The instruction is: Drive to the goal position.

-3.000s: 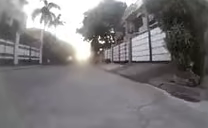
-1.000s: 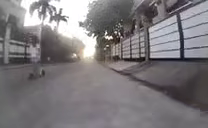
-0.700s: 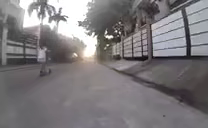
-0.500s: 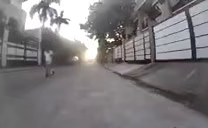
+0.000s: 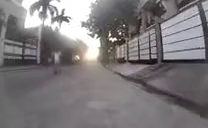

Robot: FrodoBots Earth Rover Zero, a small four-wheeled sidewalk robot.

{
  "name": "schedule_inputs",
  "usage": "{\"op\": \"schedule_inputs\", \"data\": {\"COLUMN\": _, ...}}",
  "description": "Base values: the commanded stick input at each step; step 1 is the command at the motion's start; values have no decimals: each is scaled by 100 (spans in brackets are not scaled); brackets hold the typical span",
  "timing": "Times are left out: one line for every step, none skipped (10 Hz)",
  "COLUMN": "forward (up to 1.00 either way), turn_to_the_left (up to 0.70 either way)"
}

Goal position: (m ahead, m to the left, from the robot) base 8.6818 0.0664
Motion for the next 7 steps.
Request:
{"op": "schedule_inputs", "data": {"forward": 100, "turn_to_the_left": 1}}
{"op": "schedule_inputs", "data": {"forward": 100, "turn_to_the_left": 1}}
{"op": "schedule_inputs", "data": {"forward": 100, "turn_to_the_left": 1}}
{"op": "schedule_inputs", "data": {"forward": 100, "turn_to_the_left": 1}}
{"op": "schedule_inputs", "data": {"forward": 100, "turn_to_the_left": 1}}
{"op": "schedule_inputs", "data": {"forward": 100, "turn_to_the_left": 1}}
{"op": "schedule_inputs", "data": {"forward": 100, "turn_to_the_left": 1}}
